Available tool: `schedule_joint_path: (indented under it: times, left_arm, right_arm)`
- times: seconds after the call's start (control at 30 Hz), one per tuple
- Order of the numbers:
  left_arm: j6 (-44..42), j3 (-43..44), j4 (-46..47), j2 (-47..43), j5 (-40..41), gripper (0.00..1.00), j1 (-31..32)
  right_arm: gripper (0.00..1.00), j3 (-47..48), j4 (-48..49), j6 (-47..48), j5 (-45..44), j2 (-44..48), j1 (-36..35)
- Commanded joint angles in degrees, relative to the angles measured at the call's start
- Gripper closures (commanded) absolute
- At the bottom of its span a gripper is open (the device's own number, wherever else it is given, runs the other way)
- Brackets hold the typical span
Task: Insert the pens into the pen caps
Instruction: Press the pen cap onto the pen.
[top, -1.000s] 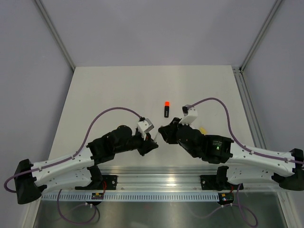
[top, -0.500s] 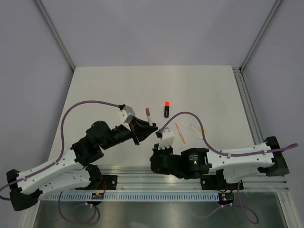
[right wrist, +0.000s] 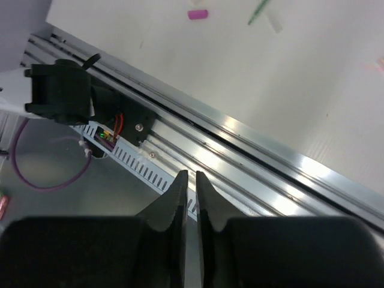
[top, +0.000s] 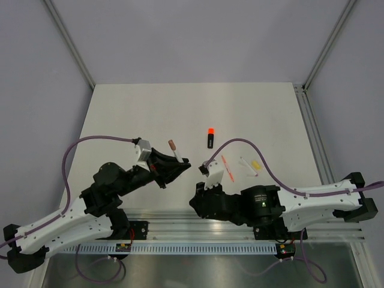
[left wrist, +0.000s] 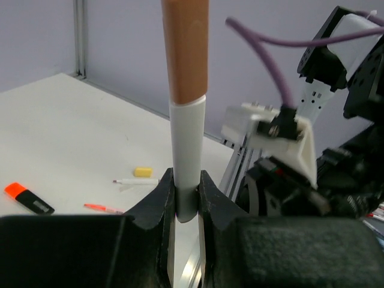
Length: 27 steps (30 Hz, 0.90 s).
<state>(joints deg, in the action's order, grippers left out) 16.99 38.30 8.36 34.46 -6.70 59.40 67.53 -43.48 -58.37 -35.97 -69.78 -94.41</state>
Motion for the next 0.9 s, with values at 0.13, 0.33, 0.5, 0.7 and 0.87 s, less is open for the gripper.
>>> schedule_joint_path:
  times: [0.13,0.33,0.5,0.7,0.87]
  left_arm:
    - [3.4,-2.53,-1.94,-1.59,-4.36,1.0,0.02]
    - [5.77,-2.53,-3.18,-1.06,-10.6,1.0,0.02]
    - [7.79,-1.13,-3.17,-0.27,-15.62,1.0,0.02]
    - [9.37,-0.51,-3.88,-0.09,-19.58,1.0,0.02]
    - [9.81,-0.25,-3.97,0.78,-20.2,1.0,0.02]
  right_arm:
    - [0.47,-8.54,18.42,24.86,15.72,17.2,8.7]
    - [0.26,-3.91,23.0,39.72,29.18,23.99,22.59]
    - [0.25,6.54,23.09,47.02,35.51,17.49,27.17]
    - [0.25,11.12,27.92,47.38,44.92,11.96,32.36]
    - [0.26,12.63,31.08,45.98,49.23,7.3,32.71]
